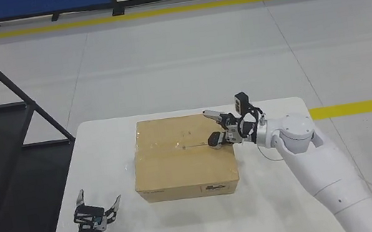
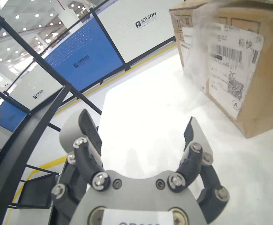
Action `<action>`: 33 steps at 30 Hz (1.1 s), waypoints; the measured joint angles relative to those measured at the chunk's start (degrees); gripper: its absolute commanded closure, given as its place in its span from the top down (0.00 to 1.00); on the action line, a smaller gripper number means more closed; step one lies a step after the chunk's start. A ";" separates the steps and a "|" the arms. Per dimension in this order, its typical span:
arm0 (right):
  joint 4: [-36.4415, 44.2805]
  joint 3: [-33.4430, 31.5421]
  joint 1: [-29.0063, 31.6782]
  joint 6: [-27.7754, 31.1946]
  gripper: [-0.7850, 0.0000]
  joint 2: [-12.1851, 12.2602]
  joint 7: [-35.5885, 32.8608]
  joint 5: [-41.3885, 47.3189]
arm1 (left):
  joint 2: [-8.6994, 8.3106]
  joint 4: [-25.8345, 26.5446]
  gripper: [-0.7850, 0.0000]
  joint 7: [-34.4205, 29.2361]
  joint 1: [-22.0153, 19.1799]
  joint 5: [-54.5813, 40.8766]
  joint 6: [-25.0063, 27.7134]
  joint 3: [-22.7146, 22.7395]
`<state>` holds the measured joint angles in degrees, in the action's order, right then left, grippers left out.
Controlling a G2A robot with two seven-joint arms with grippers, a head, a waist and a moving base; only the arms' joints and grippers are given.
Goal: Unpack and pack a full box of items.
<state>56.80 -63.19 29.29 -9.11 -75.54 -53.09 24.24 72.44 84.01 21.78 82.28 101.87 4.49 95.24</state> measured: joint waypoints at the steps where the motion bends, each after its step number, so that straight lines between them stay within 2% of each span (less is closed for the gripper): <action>1: 0.10 -0.01 0.06 -0.05 1.00 0.02 0.06 -0.03 | -0.01 0.06 1.00 -0.05 -0.01 0.07 -0.07 0.03; 4: 0.44 -0.05 0.16 -0.38 1.00 0.07 0.21 -0.12 | -0.14 0.02 1.00 -0.98 -0.53 4.49 -3.04 -0.89; 7: 0.77 0.04 0.09 -0.70 1.00 0.09 0.27 -0.19 | -0.15 -1.76 1.00 -2.00 -2.81 8.97 -4.51 -2.64; 14: 0.97 0.66 -0.35 -1.11 1.00 -0.07 0.52 -0.24 | -0.10 -8.54 1.00 -2.13 -10.52 13.34 -3.30 -6.79; 26: 1.39 1.21 -0.55 -1.52 1.00 -0.20 1.15 -0.32 | 0.67 -17.03 1.00 -3.33 -19.36 14.49 -3.97 -12.47; 33: 0.96 1.93 -1.07 -1.68 1.00 -0.45 1.18 -0.15 | 1.16 -20.30 1.00 -3.19 -21.93 13.16 -11.48 -12.94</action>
<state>57.76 -61.26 28.22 -10.80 -75.99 -51.91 24.09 73.60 63.71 18.59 60.35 115.02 -6.99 82.30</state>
